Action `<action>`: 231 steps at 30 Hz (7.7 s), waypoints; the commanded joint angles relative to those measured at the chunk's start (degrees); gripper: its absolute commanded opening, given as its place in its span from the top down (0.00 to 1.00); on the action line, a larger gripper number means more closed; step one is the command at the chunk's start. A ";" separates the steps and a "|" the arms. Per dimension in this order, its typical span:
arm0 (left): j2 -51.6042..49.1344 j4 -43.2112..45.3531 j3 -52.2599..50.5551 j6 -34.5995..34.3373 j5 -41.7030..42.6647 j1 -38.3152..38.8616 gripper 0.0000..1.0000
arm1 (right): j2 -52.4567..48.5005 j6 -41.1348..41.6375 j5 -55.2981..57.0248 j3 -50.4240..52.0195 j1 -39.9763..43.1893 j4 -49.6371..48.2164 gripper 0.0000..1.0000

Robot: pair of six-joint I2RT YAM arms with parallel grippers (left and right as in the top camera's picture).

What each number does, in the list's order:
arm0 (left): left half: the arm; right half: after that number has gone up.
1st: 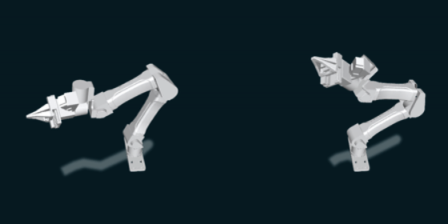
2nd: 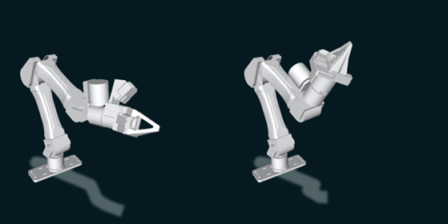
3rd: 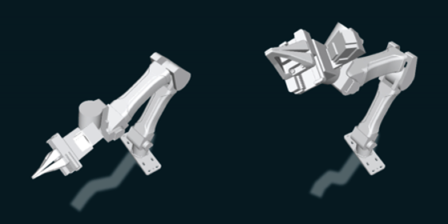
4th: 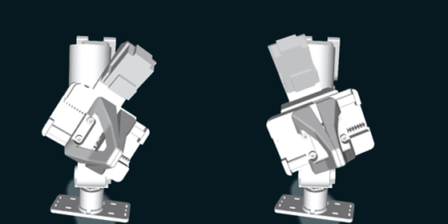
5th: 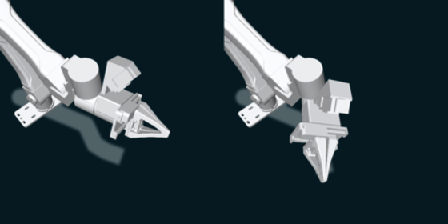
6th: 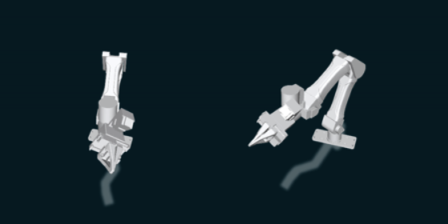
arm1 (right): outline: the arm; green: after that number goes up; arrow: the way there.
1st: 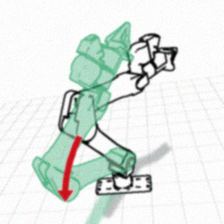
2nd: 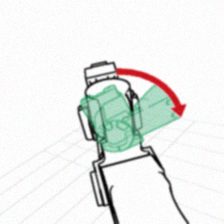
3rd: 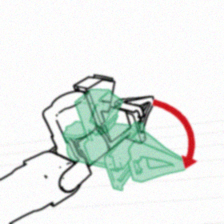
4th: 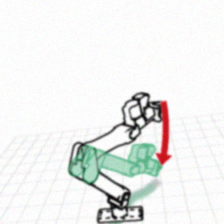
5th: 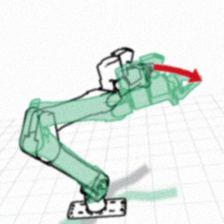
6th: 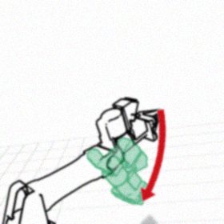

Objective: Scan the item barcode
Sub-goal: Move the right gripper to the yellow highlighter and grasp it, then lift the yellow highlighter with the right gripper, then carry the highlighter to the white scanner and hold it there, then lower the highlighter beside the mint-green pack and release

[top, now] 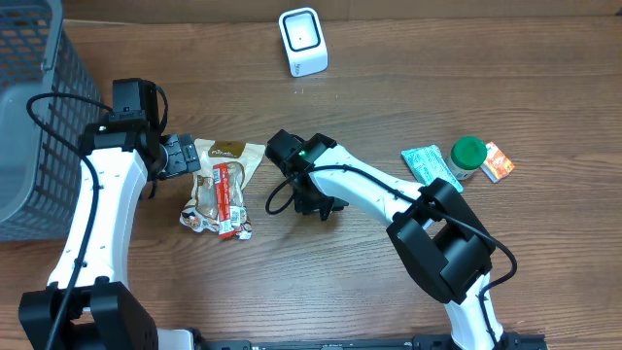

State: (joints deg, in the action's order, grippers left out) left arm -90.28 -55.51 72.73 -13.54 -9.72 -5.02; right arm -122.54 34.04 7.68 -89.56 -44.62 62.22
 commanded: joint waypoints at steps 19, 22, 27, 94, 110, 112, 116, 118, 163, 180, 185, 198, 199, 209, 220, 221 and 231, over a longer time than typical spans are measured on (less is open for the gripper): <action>-0.37 0.07 0.33 -0.22 -0.57 -0.11 0.00 | 6.03 -12.07 -4.57 -0.20 5.51 3.28 0.91; -0.37 0.07 0.33 -0.22 -0.59 -0.11 0.00 | 10.67 -12.07 -3.91 -0.20 5.51 5.01 0.91; -0.37 0.07 0.33 -0.22 -0.57 -0.11 0.00 | 15.98 -12.07 -3.67 -0.20 5.51 7.41 0.89; -0.37 0.07 0.33 -0.22 -0.57 -0.11 0.00 | 5.99 -3.34 -9.94 10.43 1.40 -13.51 0.51; -0.37 0.07 0.33 -0.22 -0.57 -0.11 0.00 | 5.99 -4.33 -7.43 10.36 3.93 -11.08 0.64; -0.37 0.07 0.33 -0.22 -0.57 -0.11 0.00 | 5.99 -6.12 -6.49 10.36 4.46 -10.47 0.64; -0.37 0.07 0.33 -0.22 -0.59 -0.22 0.00 | 5.99 -7.52 -3.63 10.38 4.61 -9.25 0.71; -0.37 0.07 0.33 -0.22 -0.59 -0.22 0.00 | 5.99 -7.52 -2.03 10.38 4.61 -8.94 0.73; -0.37 0.07 0.33 -0.22 -0.57 -0.22 0.00 | -4.76 -37.27 11.76 -41.66 13.00 -8.72 0.91; -0.37 0.07 0.33 -0.22 -0.57 -0.22 0.00 | -19.52 -42.84 14.69 -41.66 16.61 -24.96 0.96; -0.37 0.07 0.33 -0.22 -0.59 -0.22 0.00 | -22.86 -50.18 11.50 -41.66 17.00 -27.80 0.96; -0.37 0.07 0.33 -0.22 -0.57 -0.22 0.00 | -24.59 -53.35 10.47 -41.66 17.05 -28.76 0.96; -0.37 0.09 0.33 -0.22 -0.57 -0.22 0.00 | -24.48 -53.11 10.88 -41.68 17.05 -28.76 0.96; -0.37 0.07 0.33 -0.22 -0.57 -0.22 0.00 | -15.21 -48.76 12.37 -41.68 17.05 -24.72 0.96; -0.37 0.07 0.33 -0.22 -0.57 -0.22 0.00 | 4.55 -39.91 6.10 -41.68 18.29 4.70 0.96; -0.37 0.07 0.33 -0.22 -0.57 -0.22 0.00 | 5.75 -38.88 5.44 -41.68 18.71 8.46 0.96; -0.37 0.07 0.33 -0.22 -0.57 -0.22 0.00 | 7.54 -33.97 1.05 -35.95 25.07 34.05 0.96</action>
State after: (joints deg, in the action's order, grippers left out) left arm -90.28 -55.51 72.73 -13.54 -9.72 -5.02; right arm -113.89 -2.94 10.85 -128.44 -21.30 95.81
